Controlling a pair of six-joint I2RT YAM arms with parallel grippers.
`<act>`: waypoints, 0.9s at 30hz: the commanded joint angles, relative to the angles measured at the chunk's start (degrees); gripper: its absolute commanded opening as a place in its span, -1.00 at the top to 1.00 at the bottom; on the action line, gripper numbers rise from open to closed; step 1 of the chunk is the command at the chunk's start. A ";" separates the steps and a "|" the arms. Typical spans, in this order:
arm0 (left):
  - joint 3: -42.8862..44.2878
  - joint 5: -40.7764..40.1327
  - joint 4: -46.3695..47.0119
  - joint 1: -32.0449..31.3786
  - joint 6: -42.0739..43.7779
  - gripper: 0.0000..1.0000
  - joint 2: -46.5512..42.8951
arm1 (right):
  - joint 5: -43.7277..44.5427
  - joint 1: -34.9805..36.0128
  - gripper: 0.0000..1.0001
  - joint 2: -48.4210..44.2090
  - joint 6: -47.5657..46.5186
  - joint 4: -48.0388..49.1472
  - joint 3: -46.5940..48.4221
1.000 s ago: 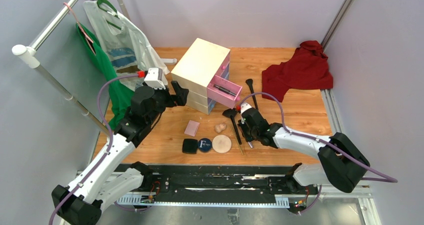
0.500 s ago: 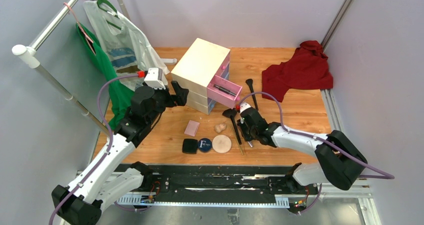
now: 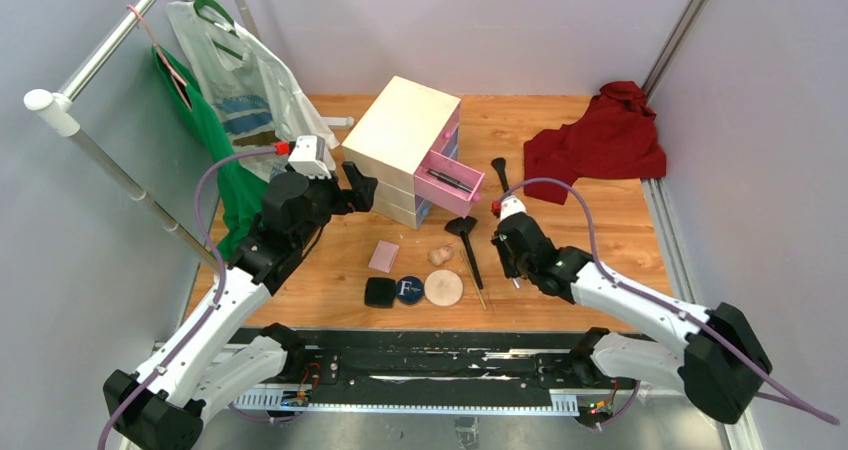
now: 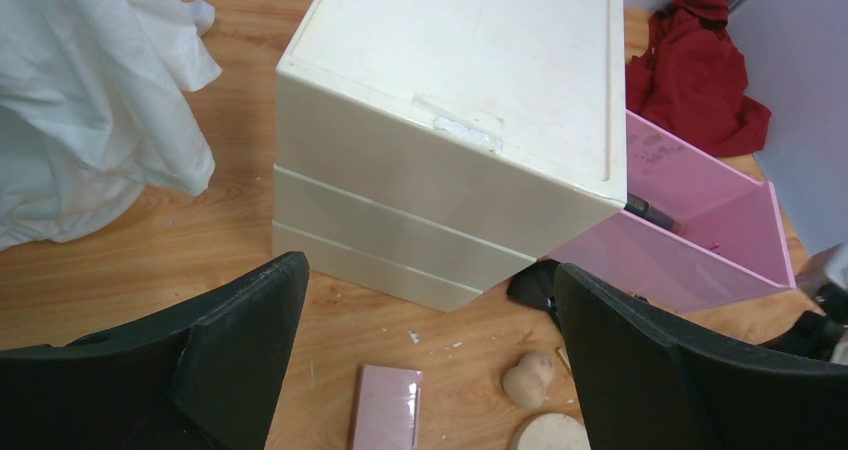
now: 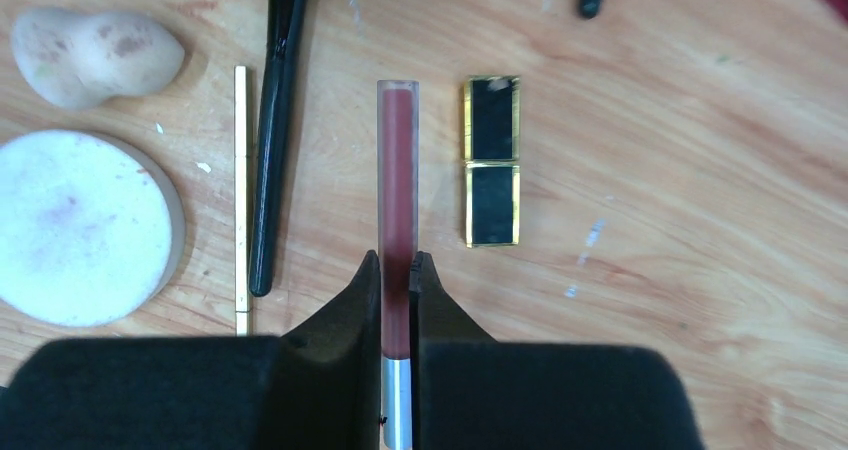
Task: Organize the makeup
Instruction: Pick up the makeup from the center of the board, then place the makeup in the drawer.
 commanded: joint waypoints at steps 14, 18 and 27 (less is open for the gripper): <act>-0.07 -0.29 1.40 -0.46 0.24 -0.95 -1.48 | 13.36 -2.64 0.99 -8.06 -15.76 -3.21 27.18; -0.06 0.27 1.96 -0.46 0.22 -0.96 -0.63 | 3.78 -3.06 0.99 -2.96 -20.28 1.14 33.06; -0.34 0.18 2.27 -0.46 0.24 -0.96 -0.09 | -11.42 -4.75 0.99 10.82 -26.21 2.86 44.61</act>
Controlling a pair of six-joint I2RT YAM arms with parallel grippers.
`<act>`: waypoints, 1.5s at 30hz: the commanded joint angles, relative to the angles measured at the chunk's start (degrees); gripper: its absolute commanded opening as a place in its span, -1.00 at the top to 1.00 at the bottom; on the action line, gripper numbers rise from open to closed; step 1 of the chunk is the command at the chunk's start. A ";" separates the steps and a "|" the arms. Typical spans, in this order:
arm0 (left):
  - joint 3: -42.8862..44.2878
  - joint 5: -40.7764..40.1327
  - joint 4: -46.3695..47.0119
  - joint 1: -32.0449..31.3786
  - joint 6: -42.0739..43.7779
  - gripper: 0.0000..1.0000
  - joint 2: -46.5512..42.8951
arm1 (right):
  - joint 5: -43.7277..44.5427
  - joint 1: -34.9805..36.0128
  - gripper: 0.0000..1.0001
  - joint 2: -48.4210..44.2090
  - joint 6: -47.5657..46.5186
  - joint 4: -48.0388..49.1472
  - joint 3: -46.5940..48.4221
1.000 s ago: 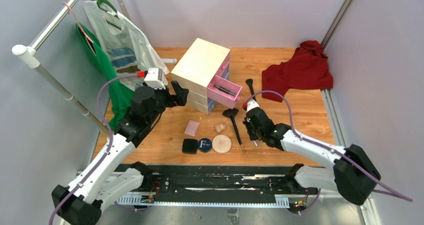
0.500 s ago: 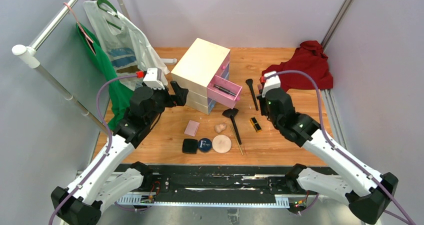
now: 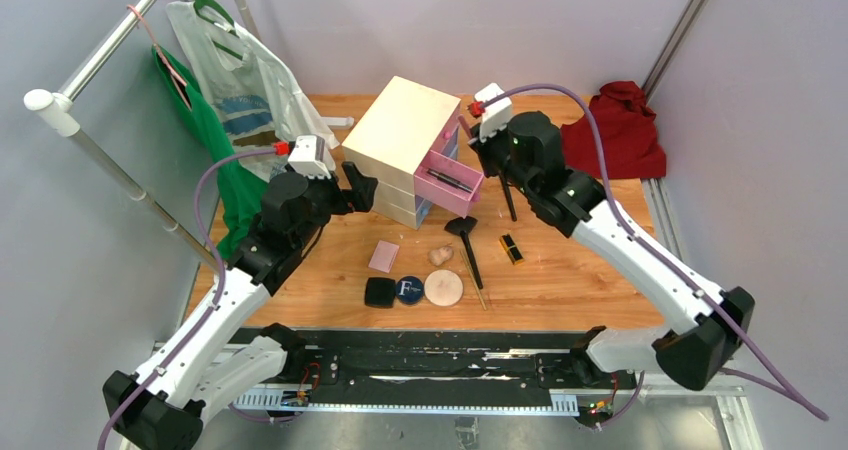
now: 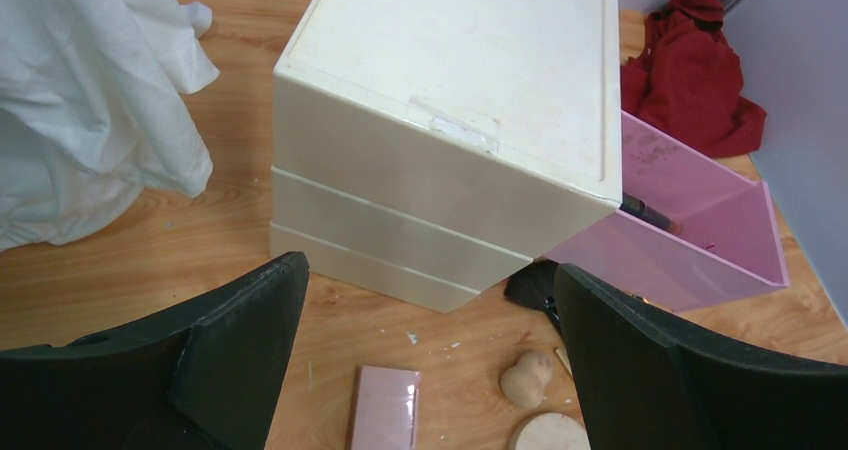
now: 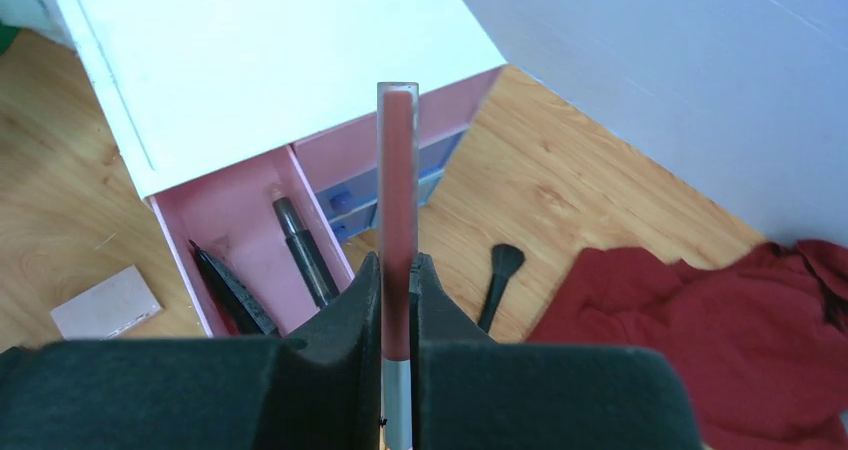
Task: Organize the makeup
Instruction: Place the makeup in the drawer.
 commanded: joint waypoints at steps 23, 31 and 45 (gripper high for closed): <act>-0.72 0.07 3.86 -0.46 0.31 -0.96 2.66 | -20.44 -2.44 0.99 12.04 0.68 5.10 6.02; -0.87 -0.11 3.81 -0.46 0.42 -0.96 2.53 | -20.16 -2.35 0.99 9.46 1.77 5.01 1.77; -0.95 -0.34 3.84 -0.46 0.42 -0.96 2.40 | -19.71 -1.85 0.99 7.25 3.60 4.85 -2.48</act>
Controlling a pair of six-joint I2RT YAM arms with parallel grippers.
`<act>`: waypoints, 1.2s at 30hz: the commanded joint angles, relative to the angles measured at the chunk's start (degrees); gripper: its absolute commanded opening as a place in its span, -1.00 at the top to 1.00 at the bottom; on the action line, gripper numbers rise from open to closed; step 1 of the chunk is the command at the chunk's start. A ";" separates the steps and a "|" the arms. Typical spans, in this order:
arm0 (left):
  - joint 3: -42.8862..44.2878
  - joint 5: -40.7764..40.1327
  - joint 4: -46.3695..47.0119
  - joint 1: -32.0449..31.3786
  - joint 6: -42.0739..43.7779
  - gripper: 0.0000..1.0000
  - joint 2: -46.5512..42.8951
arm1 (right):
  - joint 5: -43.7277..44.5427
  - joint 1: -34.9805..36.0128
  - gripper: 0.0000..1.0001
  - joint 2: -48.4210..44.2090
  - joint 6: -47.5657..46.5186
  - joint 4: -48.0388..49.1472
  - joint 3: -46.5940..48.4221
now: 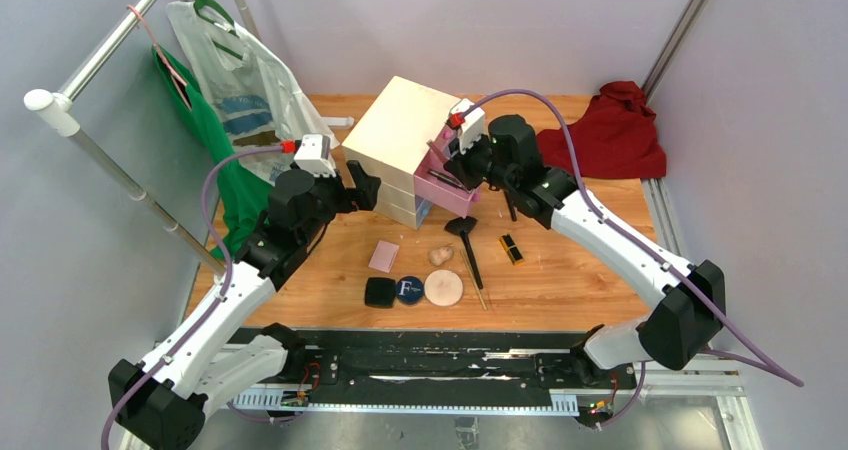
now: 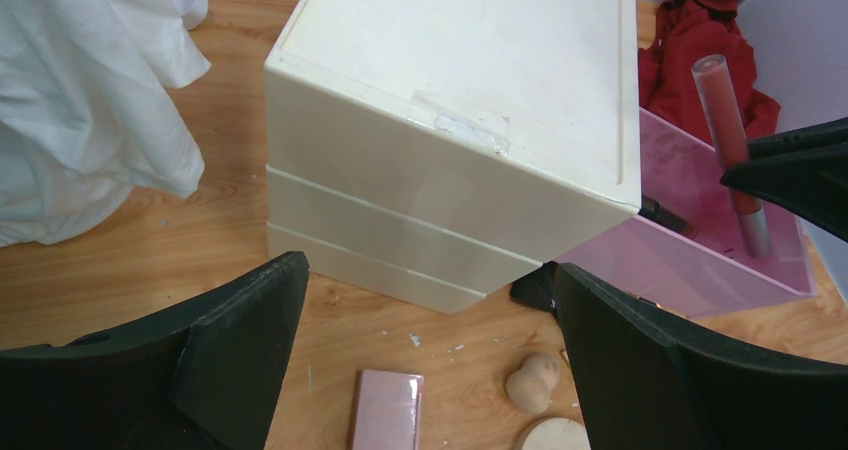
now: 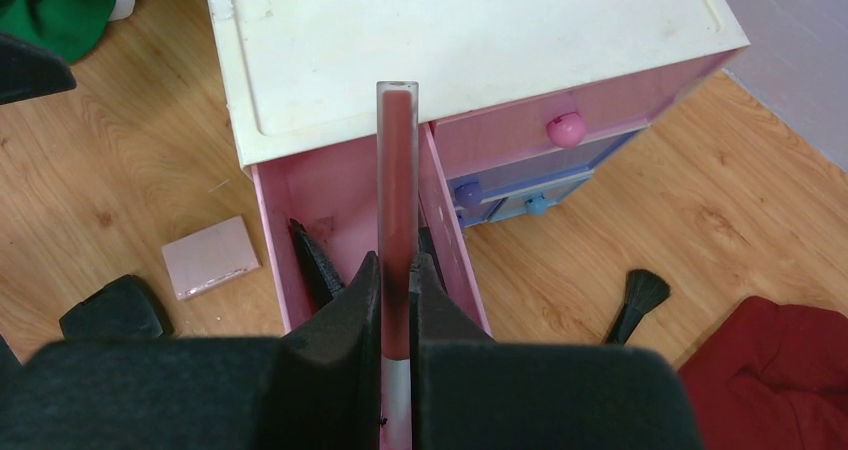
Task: Organize the makeup
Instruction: Place the makeup in the drawer.
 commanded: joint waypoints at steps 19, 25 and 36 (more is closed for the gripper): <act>-0.50 -0.43 1.61 -0.48 0.53 -0.96 -0.29 | 1.62 1.21 0.99 -1.28 2.83 0.90 -1.78; -0.53 -0.47 1.64 -0.46 0.50 -0.96 -0.46 | 1.83 1.31 0.99 -1.17 3.10 0.19 -1.92; -0.57 -0.71 1.67 -0.46 0.59 -0.96 -0.54 | 2.02 1.31 0.99 0.75 3.50 0.01 -2.82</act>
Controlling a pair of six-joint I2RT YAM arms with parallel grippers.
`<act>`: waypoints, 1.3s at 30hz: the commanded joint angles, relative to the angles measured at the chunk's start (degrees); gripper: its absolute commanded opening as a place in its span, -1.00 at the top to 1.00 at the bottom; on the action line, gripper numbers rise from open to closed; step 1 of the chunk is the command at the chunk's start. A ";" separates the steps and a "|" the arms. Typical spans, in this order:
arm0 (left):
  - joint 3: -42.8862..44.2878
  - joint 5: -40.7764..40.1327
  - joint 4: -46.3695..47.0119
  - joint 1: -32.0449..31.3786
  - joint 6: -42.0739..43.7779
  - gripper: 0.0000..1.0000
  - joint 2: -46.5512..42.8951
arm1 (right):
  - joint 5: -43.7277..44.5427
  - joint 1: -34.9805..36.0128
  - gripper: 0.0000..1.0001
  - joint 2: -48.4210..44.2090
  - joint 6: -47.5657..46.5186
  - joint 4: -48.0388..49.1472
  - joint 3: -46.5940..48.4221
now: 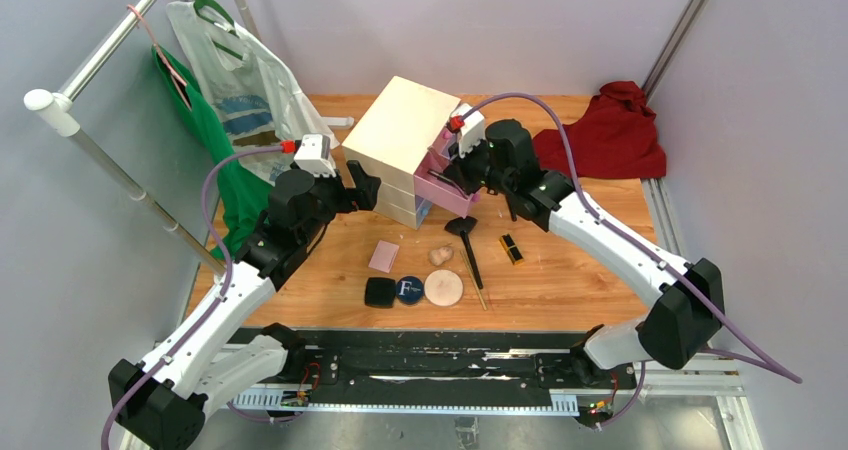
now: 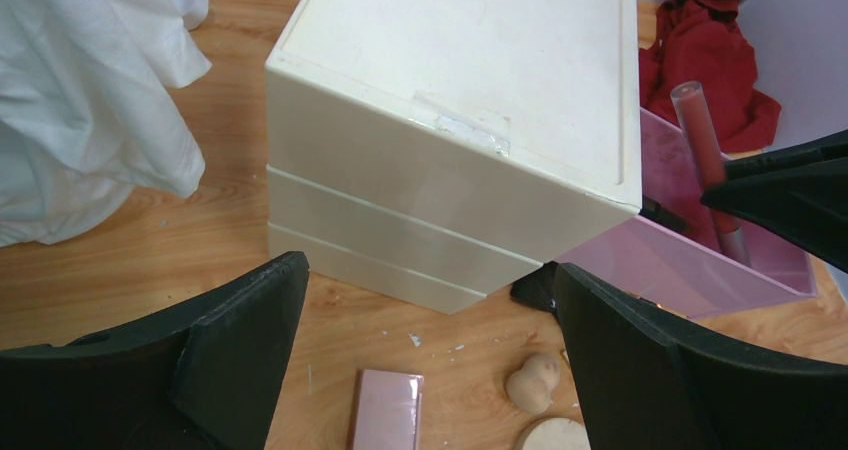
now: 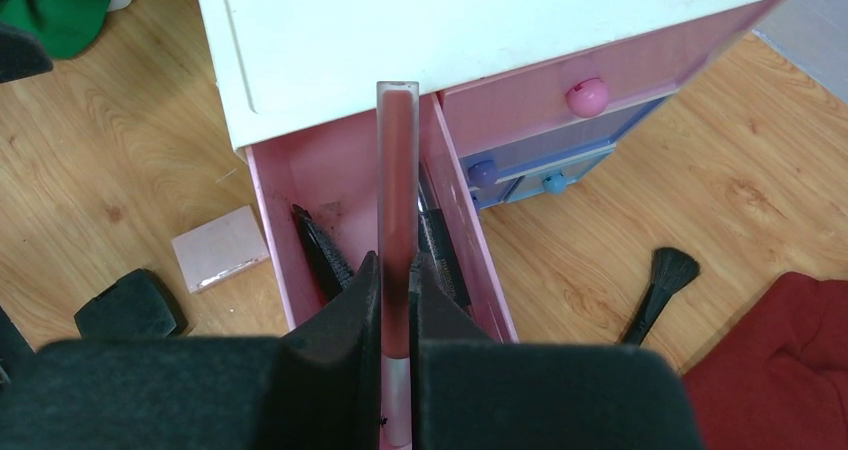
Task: Organize the makeup
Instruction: Place the makeup in the drawer.
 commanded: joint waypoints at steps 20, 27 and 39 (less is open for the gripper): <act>-0.76 -0.93 1.55 -0.46 0.66 -0.96 -0.73 | 0.55 0.74 0.99 2.18 1.20 0.01 -1.72; -0.76 -0.91 1.68 -0.46 0.64 -0.96 -0.57 | 0.67 0.74 0.99 2.73 1.03 -0.23 -1.53; -0.68 -0.95 1.71 -0.46 0.65 -0.96 -0.49 | 0.74 0.70 0.76 3.73 0.52 -1.43 0.11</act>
